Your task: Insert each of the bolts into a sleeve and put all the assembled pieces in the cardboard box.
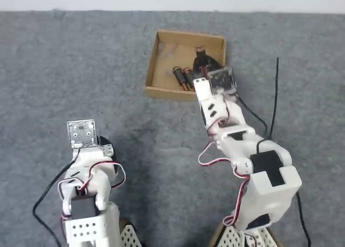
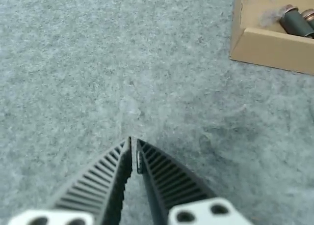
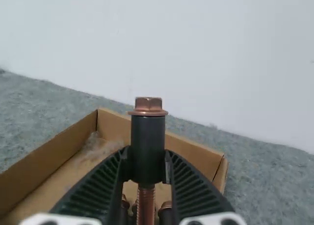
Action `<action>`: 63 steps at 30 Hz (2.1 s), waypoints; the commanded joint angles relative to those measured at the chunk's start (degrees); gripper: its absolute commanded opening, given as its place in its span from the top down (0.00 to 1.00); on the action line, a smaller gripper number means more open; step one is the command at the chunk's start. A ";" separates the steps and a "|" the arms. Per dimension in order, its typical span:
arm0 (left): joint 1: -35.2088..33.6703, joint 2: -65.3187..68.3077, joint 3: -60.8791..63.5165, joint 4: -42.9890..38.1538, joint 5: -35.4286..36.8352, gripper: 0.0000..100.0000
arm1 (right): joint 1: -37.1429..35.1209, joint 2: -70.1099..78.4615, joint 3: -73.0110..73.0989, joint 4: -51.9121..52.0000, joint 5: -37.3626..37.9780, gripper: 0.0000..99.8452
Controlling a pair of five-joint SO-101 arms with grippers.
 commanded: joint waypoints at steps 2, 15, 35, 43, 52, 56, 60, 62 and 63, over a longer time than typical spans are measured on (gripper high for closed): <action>-0.09 -0.88 -0.75 -1.41 -0.53 0.99 | 1.98 -1.19 -10.55 12.70 -0.53 0.99; 0.00 -0.88 -0.75 -1.41 -0.53 0.99 | 8.04 3.12 -33.41 52.53 -0.62 0.99; 0.00 -0.79 -0.75 -1.41 -0.53 0.99 | 5.93 19.30 -56.88 73.27 -7.47 0.99; 0.00 -0.79 -0.75 -1.41 -0.53 0.99 | 6.29 26.24 -67.16 80.22 -9.41 0.99; 0.00 -0.79 -0.75 -1.41 -0.53 0.99 | 6.37 26.42 -68.57 84.35 -8.79 0.94; 0.00 -0.79 -0.75 -1.41 -0.53 0.99 | 6.37 26.42 -68.57 86.46 -8.53 0.86; 0.00 -0.79 -0.75 -1.41 -0.53 0.99 | 6.37 25.63 -68.57 86.64 -8.70 0.89; 0.00 -0.79 -0.75 -1.41 -0.53 0.99 | 6.37 24.22 -68.40 87.25 -8.70 0.91; 0.00 -0.79 -0.75 -1.41 -0.53 0.99 | 6.46 23.16 -68.40 88.31 -8.70 0.92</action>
